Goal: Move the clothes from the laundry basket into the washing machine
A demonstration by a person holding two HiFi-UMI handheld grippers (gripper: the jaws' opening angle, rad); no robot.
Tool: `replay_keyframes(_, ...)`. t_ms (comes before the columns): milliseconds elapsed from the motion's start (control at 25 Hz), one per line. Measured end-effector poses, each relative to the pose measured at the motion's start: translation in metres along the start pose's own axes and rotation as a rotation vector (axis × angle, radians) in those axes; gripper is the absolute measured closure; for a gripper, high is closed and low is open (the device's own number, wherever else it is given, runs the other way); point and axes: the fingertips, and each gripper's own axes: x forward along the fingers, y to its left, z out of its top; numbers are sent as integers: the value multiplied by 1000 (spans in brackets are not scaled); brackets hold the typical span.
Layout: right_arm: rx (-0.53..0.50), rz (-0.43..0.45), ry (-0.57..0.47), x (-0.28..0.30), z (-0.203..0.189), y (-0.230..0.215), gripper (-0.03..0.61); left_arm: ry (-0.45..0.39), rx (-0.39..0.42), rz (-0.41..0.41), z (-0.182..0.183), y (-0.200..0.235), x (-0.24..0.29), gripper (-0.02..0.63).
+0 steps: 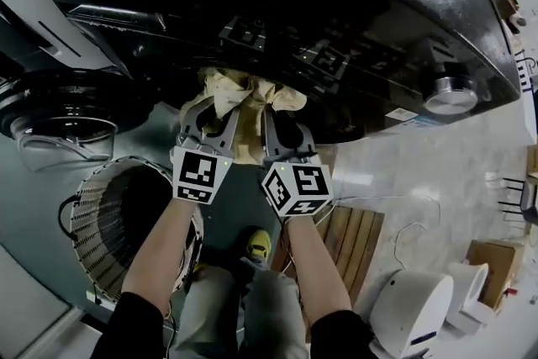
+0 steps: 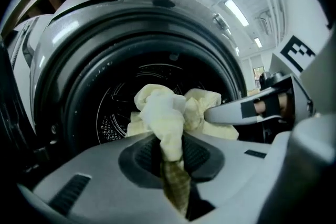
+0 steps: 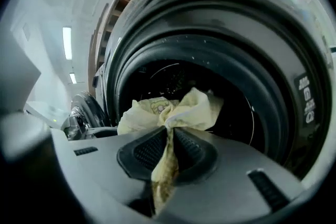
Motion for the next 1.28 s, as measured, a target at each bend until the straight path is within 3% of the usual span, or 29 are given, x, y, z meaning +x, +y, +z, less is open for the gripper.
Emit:
replay_keyframes(240, -89, -52, -89, 52, -1, -28, 534, -76, 56, 28, -8, 23, 51, 537)
replay_keyframes(440, -93, -79, -110, 81, -3, -45, 534, -105, 91, 20, -9, 39, 80, 538)
replay_keyframes(680, -124, -120, -129, 110, -2, -57, 534, -125, 108, 35, -7, 57, 110, 538)
replay_keyframes(1000, -224, -176, -153, 152, 18, -76, 534, -160, 70, 73, 11, 84, 152, 538)
replay_keyframes(1160, -222, -200, -93, 174, 6, -92, 531, -98, 57, 56, -8, 91, 176, 534)
replay_keyframes(1280, -220, -210, -38, 180, -16, -102, 488, 3, -33, 12, -44, 91, 190, 508)
